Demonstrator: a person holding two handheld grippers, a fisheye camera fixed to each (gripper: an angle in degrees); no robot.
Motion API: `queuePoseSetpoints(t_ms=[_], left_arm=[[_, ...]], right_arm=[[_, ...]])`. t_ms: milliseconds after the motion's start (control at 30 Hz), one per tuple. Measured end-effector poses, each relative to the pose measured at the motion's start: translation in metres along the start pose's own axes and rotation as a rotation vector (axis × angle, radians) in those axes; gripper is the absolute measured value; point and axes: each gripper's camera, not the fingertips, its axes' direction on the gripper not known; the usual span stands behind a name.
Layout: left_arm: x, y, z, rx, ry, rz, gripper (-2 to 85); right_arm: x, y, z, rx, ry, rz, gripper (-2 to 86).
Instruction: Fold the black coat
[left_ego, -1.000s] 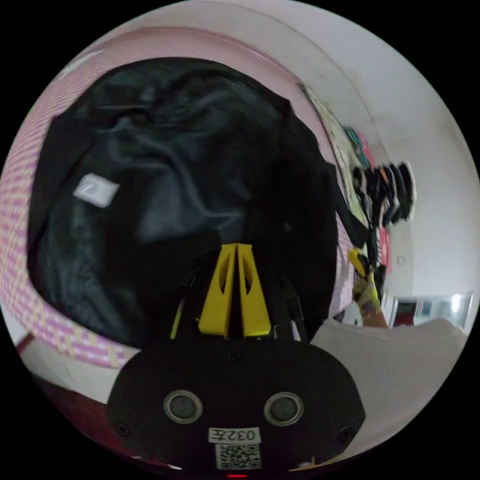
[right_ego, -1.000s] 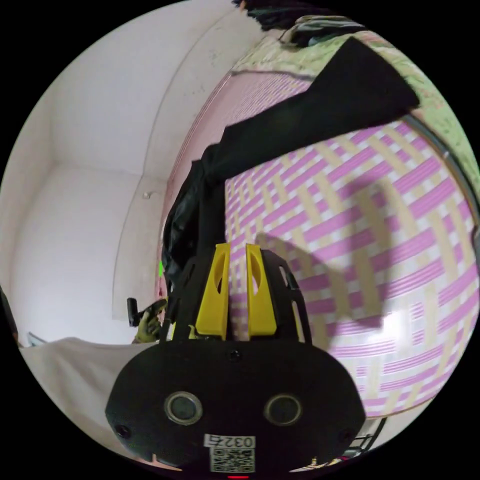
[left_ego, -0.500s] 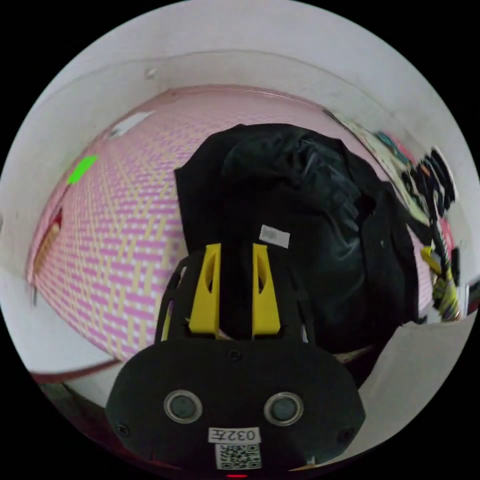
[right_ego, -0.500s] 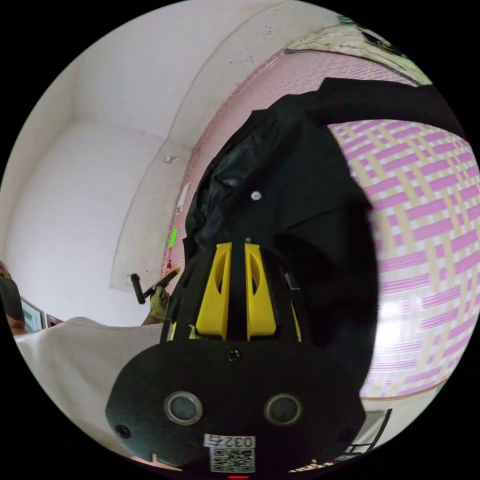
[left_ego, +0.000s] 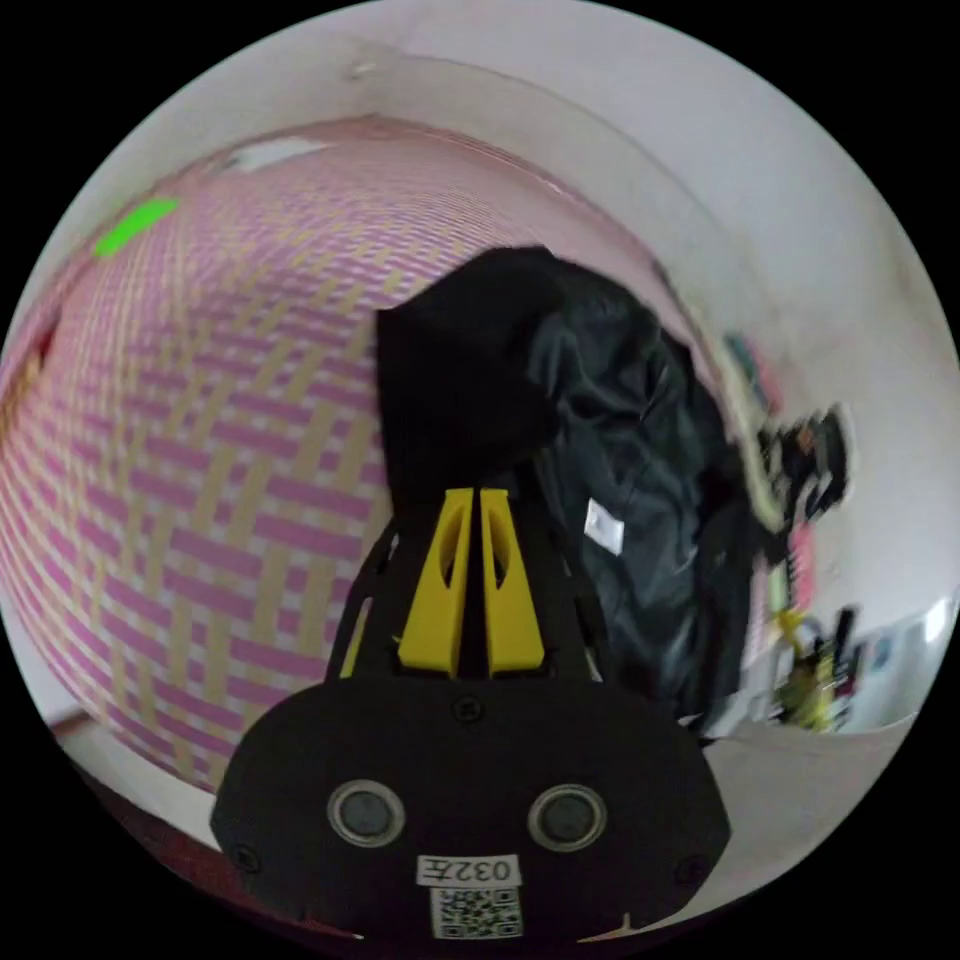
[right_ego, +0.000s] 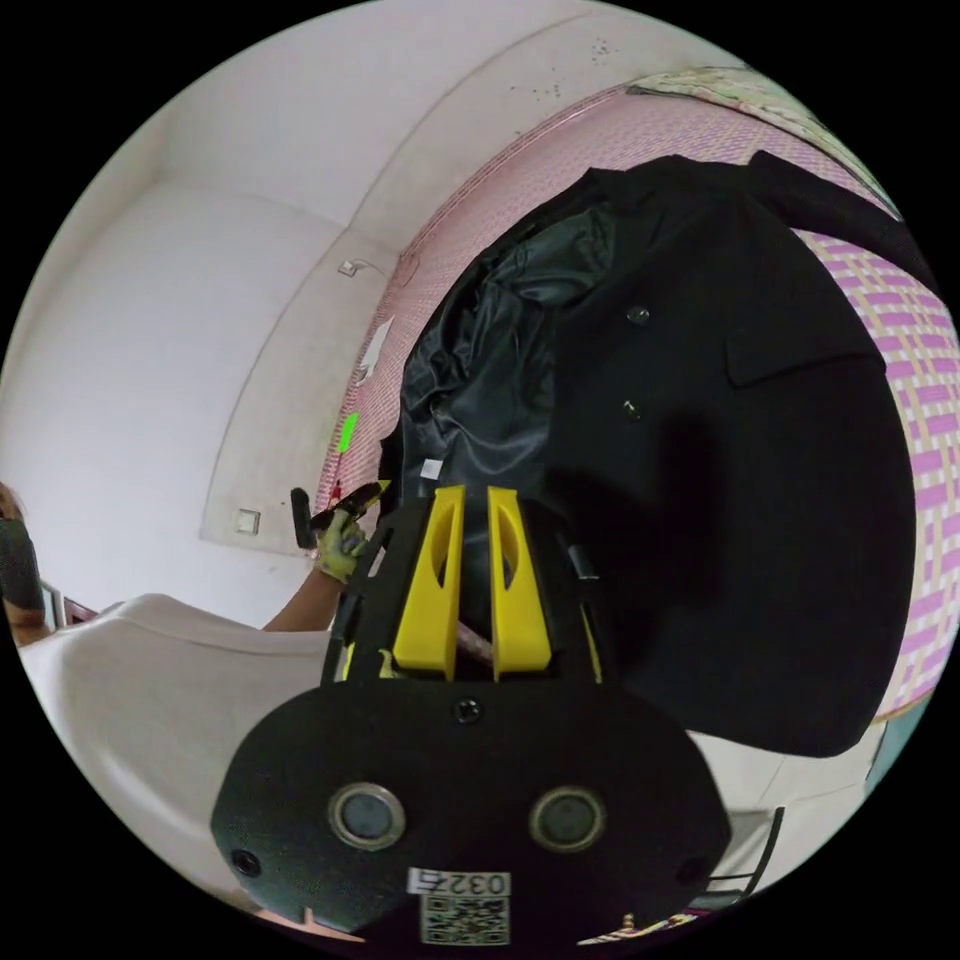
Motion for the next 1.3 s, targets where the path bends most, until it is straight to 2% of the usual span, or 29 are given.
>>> queuePoseSetpoints(t_ms=[67,167,233,300,400,500,567,600,667,700,767,867,967,1100,1300], left_arm=[[-0.079,0.035,-0.012,0.125,0.261,-0.246,-0.9],[-0.153,0.089,-0.015,0.283,0.468,-0.502,-0.9],[-0.182,0.117,-0.006,0.335,0.588,-0.641,-0.9],[-0.185,0.130,0.004,0.366,0.698,-0.684,-0.9],[-0.138,0.107,-0.005,0.403,0.759,-0.511,-0.9],[-0.035,0.051,-0.022,0.373,0.834,-0.180,-0.9],[0.086,0.011,-0.025,0.247,0.870,0.169,-0.9],[0.119,0.005,-0.023,0.206,0.870,0.261,-0.9],[0.243,0.004,-0.001,0.008,0.874,0.594,-1.0],[0.270,0.009,0.009,-0.048,0.879,0.662,-1.0],[0.353,0.041,0.069,-0.285,0.842,0.852,-1.0],[0.390,0.080,0.162,-0.551,0.691,0.848,-1.0],[0.379,0.098,0.212,-0.688,0.634,0.732,-1.0],[0.355,0.100,0.207,-0.687,0.696,0.645,-1.0],[0.349,0.115,0.213,-0.721,0.633,0.544,-1.0]], right_arm=[[0.012,-0.003,-0.006,0.000,-0.005,0.018,4.9],[0.029,-0.011,-0.010,-0.003,-0.028,0.031,4.8],[0.041,-0.018,-0.011,-0.010,-0.055,0.036,4.8],[0.051,-0.025,-0.014,-0.013,-0.089,0.042,4.8],[0.062,-0.036,-0.027,0.002,-0.119,0.024,4.9],[0.081,-0.039,-0.046,0.030,-0.140,0.028,4.9],[0.104,-0.038,-0.065,0.058,-0.145,0.055,4.9],[0.110,-0.038,-0.069,0.067,-0.146,0.063,4.9],[0.136,-0.035,-0.090,0.109,-0.151,0.097,4.9],[0.142,-0.035,-0.095,0.119,-0.149,0.104,4.9],[0.165,-0.030,-0.113,0.144,-0.136,0.131,4.9],[0.193,-0.024,-0.125,0.147,-0.134,0.178,4.9],[0.214,-0.021,-0.128,0.120,-0.144,0.206,4.9],[0.234,-0.023,-0.128,0.090,-0.151,0.218,5.0],[0.256,-0.046,-0.122,0.045,-0.178,0.209,5.0]])
